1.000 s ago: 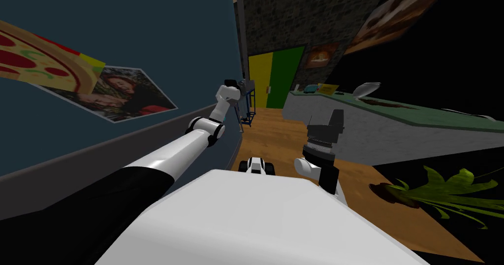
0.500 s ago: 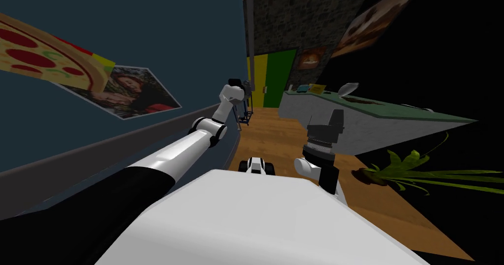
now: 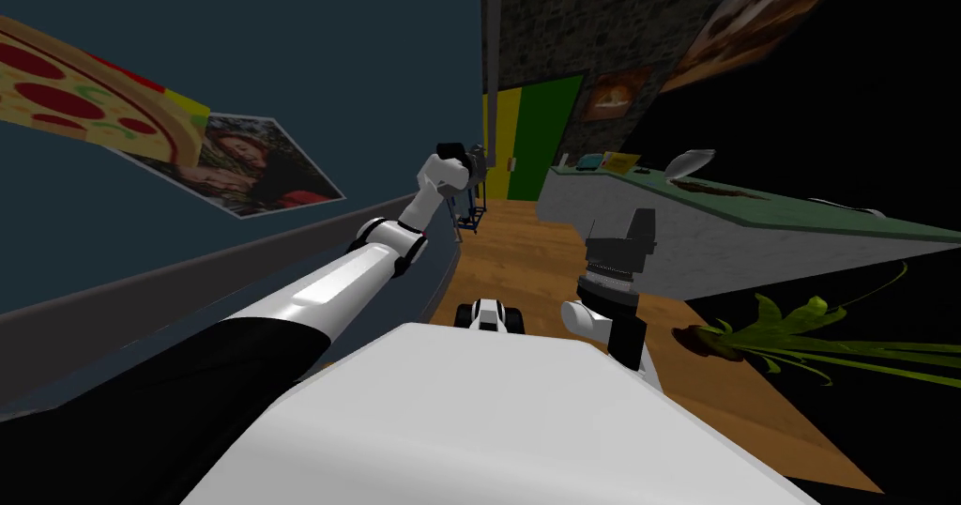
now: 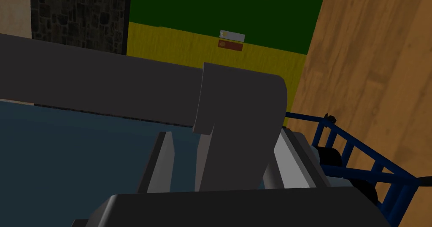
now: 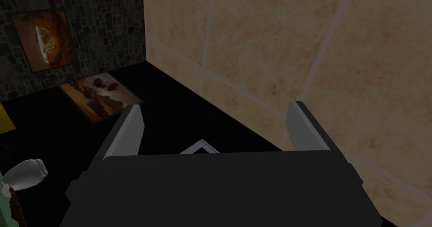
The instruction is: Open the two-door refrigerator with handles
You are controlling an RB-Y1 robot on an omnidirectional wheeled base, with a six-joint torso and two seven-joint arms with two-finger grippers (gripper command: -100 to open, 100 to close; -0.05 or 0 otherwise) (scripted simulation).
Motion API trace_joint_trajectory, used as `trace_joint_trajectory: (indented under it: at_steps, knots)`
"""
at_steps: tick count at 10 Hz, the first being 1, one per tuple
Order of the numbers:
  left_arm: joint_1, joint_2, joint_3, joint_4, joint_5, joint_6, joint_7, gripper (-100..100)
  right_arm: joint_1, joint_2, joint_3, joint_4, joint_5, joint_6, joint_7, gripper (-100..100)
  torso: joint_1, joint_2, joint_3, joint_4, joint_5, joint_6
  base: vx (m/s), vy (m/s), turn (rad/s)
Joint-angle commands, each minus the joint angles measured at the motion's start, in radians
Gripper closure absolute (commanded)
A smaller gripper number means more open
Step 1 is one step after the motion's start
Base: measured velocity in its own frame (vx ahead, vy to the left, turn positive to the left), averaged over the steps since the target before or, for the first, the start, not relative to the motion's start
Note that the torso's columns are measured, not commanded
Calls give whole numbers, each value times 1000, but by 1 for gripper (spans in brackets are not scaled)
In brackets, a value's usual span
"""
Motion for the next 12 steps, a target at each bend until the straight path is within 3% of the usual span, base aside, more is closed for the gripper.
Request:
trace_joint_trajectory:
  at_steps: [1, 2, 3, 4, 5, 6, 7, 8, 9, 10, 11, 12]
  knots:
    - [-27, 6, -63, -22, 25, -30, 23, 100, 0, 0, 0, 0, 0, 0, 0, 0, 1, 0, 2, -1, 2, 1, -34, -37, -1]
    - [-46, 33, -107, -57, 73, -60, 57, 100, 0, 0, 0, 0, 0, 0, 0, 0, 0, -4, -2, -1, 1, 1, -79, -56, 97]
    - [-46, 33, -135, -57, 78, -60, 57, 100, 0, 0, 0, 0, 0, 0, 0, 0, -1, 0, -1, 2, -1, -1, -73, -66, 104]
    - [-66, 60, -172, -91, 131, -91, 90, 100, 0, 0, 0, 0, 0, 0, 0, 0, -2, 1, 0, 2, -1, 1, -94, -74, 148]
    - [-66, 60, -207, -91, 132, -91, 90, 100, 0, 0, 0, 0, 0, 0, 0, 0, -3, 3, 2, 3, -1, 2, -96, -75, 74]
    - [-85, 87, -245, -119, 179, -121, 123, 100, 0, 0, 0, 0, 0, 0, 0, 0, -4, 2, 1, 3, -1, 3, -103, -79, 117]
    - [-85, 87, -279, -126, 185, -121, 123, 100, 0, 0, 0, 0, 0, 0, 0, 0, -3, 3, 2, 3, -1, 0, -97, -71, 98]
    - [-105, 114, -315, -155, 218, -151, 156, 100, 0, 0, 0, 0, 0, 0, 0, 0, -3, 1, 0, 2, -1, 3, -151, -83, 102]
    - [-105, 114, -351, -150, 238, -151, 156, 100, 0, 0, 0, 0, 0, 0, 0, 0, -5, 2, 1, 3, 0, 1, -110, -72, 63]
    - [-105, 114, -351, -160, 238, -151, 156, 100, 0, 0, 0, 0, 0, 0, 0, 0, -3, 0, 0, 0, 1, 0, -35, -23, 8]
    - [-124, 141, -408, -195, 291, -182, 189, 100, 0, 0, 0, 0, 0, 0, 0, 0, -2, -6, -4, -2, 1, 1, -74, -37, 110]
    - [-124, 141, -423, -195, 291, -182, 189, 100, 0, 0, 0, 0, 0, 0, 0, 0, -3, -5, -3, -2, 1, 0, -72, -49, 78]
